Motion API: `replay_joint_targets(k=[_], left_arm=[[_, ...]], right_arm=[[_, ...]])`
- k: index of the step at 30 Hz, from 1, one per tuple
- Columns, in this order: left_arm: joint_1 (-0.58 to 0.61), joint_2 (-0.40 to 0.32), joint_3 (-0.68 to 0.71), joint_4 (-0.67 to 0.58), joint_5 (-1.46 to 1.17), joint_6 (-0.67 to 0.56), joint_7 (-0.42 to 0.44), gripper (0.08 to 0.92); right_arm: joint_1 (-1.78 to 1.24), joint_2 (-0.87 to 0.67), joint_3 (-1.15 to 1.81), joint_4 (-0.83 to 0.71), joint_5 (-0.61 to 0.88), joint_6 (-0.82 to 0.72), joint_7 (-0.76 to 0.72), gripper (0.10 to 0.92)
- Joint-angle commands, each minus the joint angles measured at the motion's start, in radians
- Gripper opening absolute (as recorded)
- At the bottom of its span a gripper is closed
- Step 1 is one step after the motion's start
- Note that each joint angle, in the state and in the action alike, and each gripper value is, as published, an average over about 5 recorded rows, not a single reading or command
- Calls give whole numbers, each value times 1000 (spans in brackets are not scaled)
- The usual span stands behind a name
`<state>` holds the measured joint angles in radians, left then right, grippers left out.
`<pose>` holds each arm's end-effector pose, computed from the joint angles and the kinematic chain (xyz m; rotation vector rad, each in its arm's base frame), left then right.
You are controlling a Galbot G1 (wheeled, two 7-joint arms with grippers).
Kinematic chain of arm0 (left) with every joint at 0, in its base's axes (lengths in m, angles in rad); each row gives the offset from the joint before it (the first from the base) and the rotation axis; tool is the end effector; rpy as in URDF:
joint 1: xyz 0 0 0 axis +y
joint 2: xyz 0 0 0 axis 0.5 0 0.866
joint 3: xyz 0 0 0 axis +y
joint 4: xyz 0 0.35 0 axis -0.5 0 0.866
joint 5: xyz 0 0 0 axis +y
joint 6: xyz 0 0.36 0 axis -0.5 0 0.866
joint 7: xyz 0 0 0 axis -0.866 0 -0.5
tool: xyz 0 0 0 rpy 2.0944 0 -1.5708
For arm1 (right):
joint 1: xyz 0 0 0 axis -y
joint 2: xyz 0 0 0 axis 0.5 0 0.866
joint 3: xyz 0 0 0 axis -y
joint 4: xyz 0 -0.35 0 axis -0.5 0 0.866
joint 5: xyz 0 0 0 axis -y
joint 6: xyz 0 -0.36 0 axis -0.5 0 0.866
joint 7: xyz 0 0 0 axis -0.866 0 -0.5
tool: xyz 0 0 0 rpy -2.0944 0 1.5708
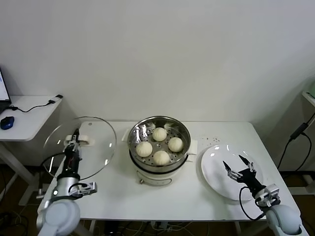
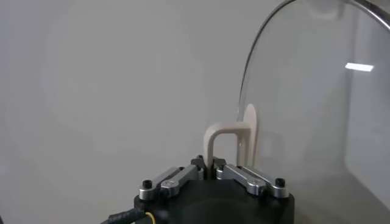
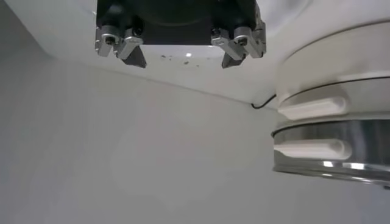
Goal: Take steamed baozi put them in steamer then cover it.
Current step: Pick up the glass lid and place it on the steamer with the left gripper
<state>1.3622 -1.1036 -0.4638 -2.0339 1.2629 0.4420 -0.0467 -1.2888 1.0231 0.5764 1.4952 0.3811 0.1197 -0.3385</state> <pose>0.2507 0.0680 -0.2684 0.3879 -2.0926 -2.2807 0.2734 -0.2126 -0.3889 0.4219 -2.9105 0.2160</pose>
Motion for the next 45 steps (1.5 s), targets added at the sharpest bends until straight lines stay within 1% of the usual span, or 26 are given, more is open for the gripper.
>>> replay_joint_targets(k=[1, 4, 6, 8, 12, 16, 23, 29, 35, 45], left_arm=[[-227, 40, 413, -144, 112, 337, 292, 146], [-338, -25, 496, -94, 180, 343, 367, 146], [-393, -77, 536, -59, 218, 343, 397, 146], [-428, -128, 569, -22, 244, 343, 408, 146], [-465, -227, 618, 67, 278, 343, 398, 146], [-482, -308, 642, 153, 290, 343, 379, 146], [-507, -414, 652, 287, 295, 343, 344, 146], [-506, -472, 660, 378, 297, 343, 302, 146], [-515, -501, 630, 438, 293, 343, 287, 146], [-514, -490, 600, 455, 298, 343, 289, 146]], right_arm=[[44, 0, -26, -42, -16, 2, 3, 823], [54, 5, -29, -51, -19, 3, 4, 823], [57, 6, -29, -54, -21, 4, 3, 823], [57, 5, -27, -57, -22, 6, 3, 823], [56, 4, -21, -62, -20, 9, 2, 823], [57, 6, -14, -73, -21, 14, 0, 823], [51, 9, -2, -83, -21, 21, -4, 823], [48, 8, 5, -91, -21, 27, -8, 823], [43, 8, 11, -93, -21, 30, -11, 823], [40, 11, 15, -96, -27, 35, -16, 823]])
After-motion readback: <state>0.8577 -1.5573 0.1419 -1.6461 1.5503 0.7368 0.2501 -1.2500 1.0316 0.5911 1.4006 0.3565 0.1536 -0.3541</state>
